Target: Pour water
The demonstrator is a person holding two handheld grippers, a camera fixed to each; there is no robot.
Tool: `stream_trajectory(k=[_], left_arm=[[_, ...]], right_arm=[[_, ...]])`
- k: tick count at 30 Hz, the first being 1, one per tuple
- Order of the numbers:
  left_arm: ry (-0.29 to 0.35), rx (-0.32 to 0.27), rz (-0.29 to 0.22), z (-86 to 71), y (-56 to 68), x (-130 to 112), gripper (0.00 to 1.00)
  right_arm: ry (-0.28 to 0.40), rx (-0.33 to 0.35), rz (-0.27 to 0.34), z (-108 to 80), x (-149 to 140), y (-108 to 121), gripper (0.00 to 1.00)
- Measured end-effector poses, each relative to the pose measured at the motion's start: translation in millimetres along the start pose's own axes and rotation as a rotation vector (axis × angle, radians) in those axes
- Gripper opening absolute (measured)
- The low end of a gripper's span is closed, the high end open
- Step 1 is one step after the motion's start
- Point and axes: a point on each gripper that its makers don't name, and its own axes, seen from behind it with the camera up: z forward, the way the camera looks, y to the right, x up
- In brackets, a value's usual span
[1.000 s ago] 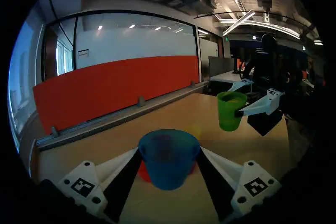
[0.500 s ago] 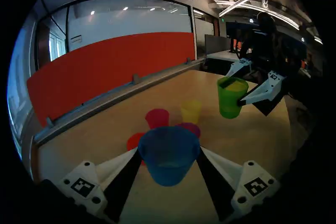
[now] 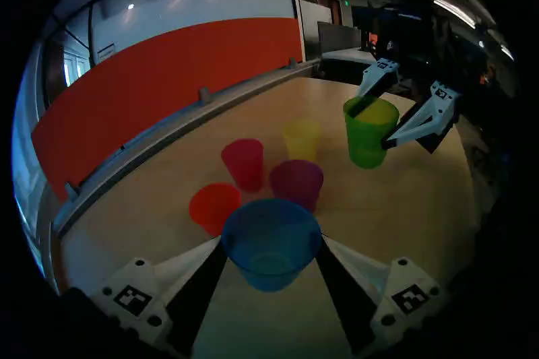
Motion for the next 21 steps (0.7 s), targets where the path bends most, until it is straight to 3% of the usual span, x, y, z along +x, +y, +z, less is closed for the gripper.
stream_trajectory(k=[11,21], left_arm=[[-0.086,-0.04,-0.007,18.9,3.1,-22,0.88],[-0.108,-0.058,-0.033,27.7,3.4,-35,0.88]], right_arm=[[-0.075,0.019,0.006,11.5,-25,-1,0.9],[-0.101,0.024,-0.003,18.4,-36,-1,0.9]])
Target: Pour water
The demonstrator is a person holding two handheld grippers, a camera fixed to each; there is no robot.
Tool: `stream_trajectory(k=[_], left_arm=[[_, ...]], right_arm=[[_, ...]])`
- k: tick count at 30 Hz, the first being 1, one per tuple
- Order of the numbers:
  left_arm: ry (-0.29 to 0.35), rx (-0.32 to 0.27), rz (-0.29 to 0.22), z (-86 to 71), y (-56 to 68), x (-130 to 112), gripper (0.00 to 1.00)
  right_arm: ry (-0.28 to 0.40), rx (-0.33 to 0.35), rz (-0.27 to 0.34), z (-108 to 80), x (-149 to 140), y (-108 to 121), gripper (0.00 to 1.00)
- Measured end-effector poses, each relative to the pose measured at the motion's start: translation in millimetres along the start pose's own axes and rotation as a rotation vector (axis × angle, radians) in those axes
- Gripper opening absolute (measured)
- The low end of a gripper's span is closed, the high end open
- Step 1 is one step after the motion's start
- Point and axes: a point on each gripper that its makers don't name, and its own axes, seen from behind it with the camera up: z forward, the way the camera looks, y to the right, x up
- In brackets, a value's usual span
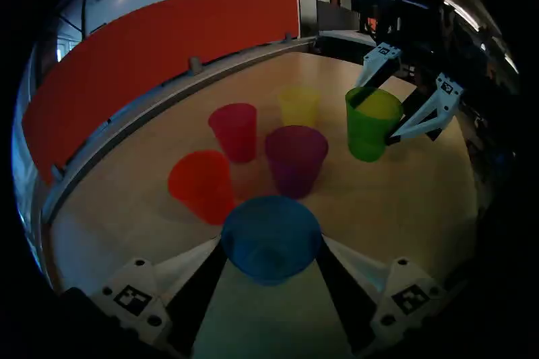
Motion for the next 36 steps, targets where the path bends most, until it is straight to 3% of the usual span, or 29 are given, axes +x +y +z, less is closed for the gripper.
stream_trajectory(k=[11,23,36], left_arm=[[0.005,-0.014,-0.033,3.8,-1.9,-7,0.88],[-0.032,-0.039,-0.078,5.3,-0.8,-24,0.88],[-0.065,-0.021,-0.069,-3.4,-1.1,-42,0.88]], right_arm=[[-0.011,-0.007,0.006,6.5,-5,2,0.9],[-0.023,-0.002,0.018,16.6,-13,-1,0.9],[-0.041,-0.003,0.033,27.8,-26,0,0.9]])
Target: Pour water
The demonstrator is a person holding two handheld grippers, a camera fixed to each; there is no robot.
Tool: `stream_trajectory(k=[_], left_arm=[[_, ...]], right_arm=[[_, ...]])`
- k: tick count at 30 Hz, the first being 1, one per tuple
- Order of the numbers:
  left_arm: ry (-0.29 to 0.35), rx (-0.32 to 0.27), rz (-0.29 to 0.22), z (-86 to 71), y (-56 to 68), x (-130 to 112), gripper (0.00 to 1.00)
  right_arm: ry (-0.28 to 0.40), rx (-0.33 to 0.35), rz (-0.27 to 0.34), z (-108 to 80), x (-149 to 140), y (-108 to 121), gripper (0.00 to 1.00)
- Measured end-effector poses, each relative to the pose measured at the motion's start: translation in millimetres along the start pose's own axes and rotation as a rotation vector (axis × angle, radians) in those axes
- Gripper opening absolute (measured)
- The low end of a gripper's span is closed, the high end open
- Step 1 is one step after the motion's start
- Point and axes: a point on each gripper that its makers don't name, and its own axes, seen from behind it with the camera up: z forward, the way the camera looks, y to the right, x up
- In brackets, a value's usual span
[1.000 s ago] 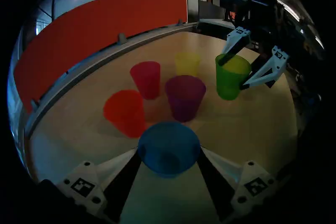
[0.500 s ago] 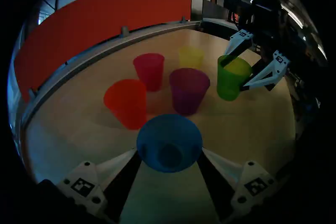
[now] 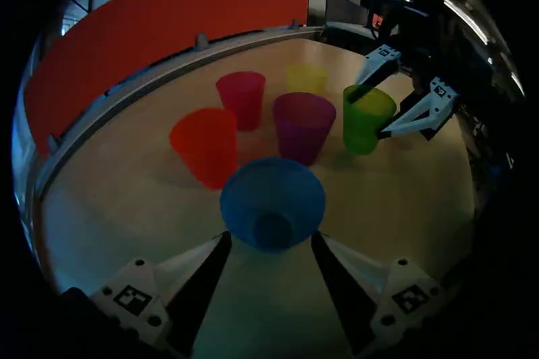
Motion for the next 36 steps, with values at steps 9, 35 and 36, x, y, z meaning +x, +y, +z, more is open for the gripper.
stream_trajectory(k=[9,35,36], left_arm=[[0.003,0.007,-0.002,-7.3,1.4,-6,0.88],[0.03,0.033,-0.034,-23.1,3.1,-8,0.88],[0.035,0.037,-0.039,-24.5,3.0,-8,0.88]], right_arm=[[-0.023,-0.002,-0.003,3.7,-11,-2,0.9],[-0.014,-0.035,0.013,-18.0,-23,-2,1.0],[-0.011,-0.04,0.015,-20.5,-24,-1,1.0]])
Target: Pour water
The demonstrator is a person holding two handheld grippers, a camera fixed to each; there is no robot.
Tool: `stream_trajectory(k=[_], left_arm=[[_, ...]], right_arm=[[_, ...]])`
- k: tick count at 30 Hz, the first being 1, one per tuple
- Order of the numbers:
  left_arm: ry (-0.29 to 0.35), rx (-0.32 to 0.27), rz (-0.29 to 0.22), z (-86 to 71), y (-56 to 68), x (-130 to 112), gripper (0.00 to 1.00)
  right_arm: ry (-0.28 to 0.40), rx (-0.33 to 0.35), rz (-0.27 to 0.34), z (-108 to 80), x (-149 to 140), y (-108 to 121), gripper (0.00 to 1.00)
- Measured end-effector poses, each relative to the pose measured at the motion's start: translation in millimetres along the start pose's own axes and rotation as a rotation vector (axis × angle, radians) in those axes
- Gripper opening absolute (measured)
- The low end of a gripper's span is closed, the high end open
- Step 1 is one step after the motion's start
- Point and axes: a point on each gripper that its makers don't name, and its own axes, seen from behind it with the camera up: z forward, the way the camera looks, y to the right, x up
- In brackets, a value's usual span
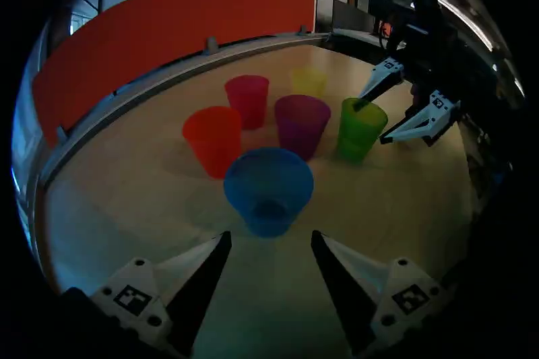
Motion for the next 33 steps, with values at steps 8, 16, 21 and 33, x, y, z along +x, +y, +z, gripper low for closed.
stream_trajectory(k=[8,16,21,33], left_arm=[[0.051,0.041,-0.054,-14.2,-0.4,-1,0.88],[0.12,0.108,-0.108,-32.6,-5.4,2,0.88],[0.164,0.152,-0.137,-42.3,-5.9,2,0.88],[0.309,0.28,-0.163,-73.8,-11.3,20,0.88]], right_arm=[[0.035,-0.041,0.026,-25.0,-7,2,1.0],[0.081,-0.1,0.055,-51.6,-8,8,1.0],[0.124,-0.132,0.073,-66.0,-3,11,1.0],[0.274,-0.247,0.114,-101.3,25,25,1.0]])
